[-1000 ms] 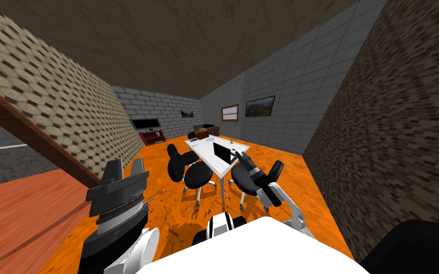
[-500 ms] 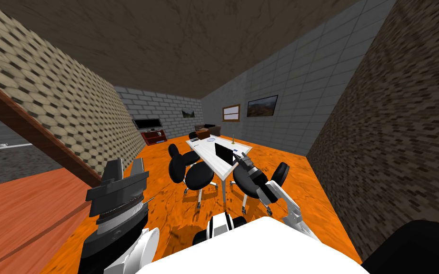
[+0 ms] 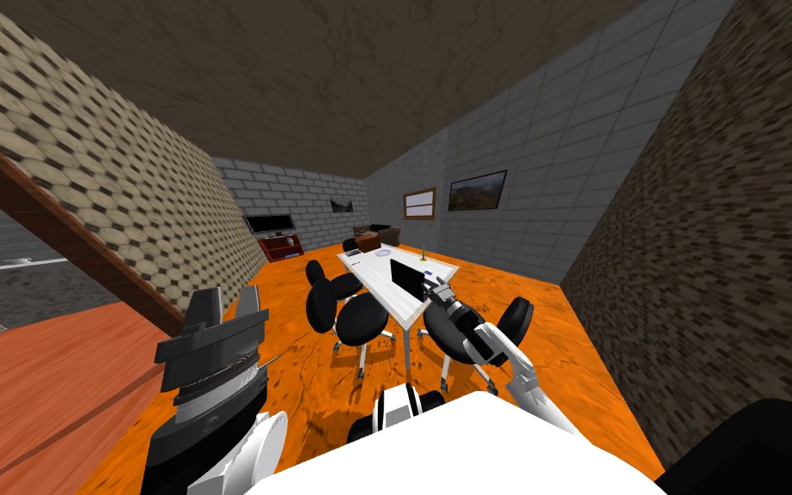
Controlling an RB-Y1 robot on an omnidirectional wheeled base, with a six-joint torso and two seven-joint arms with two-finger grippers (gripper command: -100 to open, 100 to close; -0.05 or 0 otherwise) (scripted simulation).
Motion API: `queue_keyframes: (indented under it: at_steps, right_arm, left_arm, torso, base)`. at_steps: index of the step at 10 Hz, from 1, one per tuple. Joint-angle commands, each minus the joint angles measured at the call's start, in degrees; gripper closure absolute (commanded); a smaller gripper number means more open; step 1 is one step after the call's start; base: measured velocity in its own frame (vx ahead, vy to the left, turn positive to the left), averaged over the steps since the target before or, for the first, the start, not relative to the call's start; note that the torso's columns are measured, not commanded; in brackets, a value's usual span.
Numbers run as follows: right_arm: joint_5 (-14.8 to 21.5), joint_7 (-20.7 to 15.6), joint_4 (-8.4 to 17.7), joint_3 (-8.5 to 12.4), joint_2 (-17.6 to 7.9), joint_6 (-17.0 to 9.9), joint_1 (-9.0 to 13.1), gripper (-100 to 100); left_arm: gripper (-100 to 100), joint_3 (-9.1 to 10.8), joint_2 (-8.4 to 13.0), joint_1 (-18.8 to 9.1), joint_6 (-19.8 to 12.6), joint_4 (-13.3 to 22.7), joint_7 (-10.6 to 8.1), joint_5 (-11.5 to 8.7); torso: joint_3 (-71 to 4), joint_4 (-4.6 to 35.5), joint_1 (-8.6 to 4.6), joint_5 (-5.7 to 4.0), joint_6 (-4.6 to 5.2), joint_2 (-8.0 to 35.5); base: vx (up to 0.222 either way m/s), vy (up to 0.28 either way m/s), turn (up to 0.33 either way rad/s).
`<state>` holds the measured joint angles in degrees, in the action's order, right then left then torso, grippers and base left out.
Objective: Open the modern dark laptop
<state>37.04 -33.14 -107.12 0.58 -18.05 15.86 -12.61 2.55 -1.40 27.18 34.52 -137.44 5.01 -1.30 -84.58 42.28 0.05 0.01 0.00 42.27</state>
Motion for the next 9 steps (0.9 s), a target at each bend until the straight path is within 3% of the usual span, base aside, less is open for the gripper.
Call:
queue_keyframes:
  at_steps: [1, 4, 5, 9]
  right_arm:
    - [2.58, -3.43, 2.45, 0.2, -1.51, -0.87, 1.3, -100]
    - [7.25, -8.53, 6.68, 0.26, -3.63, -2.31, 3.44, -100]
    - [7.25, -8.93, 6.68, 0.26, -3.63, -2.31, 3.44, -100]
    - [12.43, -15.04, 11.49, 0.33, -6.0, -3.93, 5.84, -100]
  left_arm:
    - [0, 0.0, 0.0, 0.0, 0.0, 0.0, 0.0, 0.0]
    - [0, 0.0, 0.0, 0.0, 0.0, 0.0, 0.0, 0.0]
    - [0, 0.0, 0.0, 0.0, 0.0, 0.0, 0.0, 0.0]
    - [0, 0.0, 0.0, 0.0, 0.0, 0.0, 0.0, 0.0]
  torso:
    - [-0.02, -0.01, 0.0, 0.01, 0.0, -0.03]
    - [0.01, 0.0, -0.08, -0.02, 0.0, 0.01]
    - [-0.03, -0.01, -0.05, -0.01, 0.0, -0.04]
    - [-0.01, 0.0, -0.03, -0.01, 0.0, -0.02]
  base:
    - [0.042, 0.021, 0.016]
    - [0.051, 0.016, 0.032]
    - [0.046, 0.015, 0.012]
    - [0.046, 0.022, 0.029]
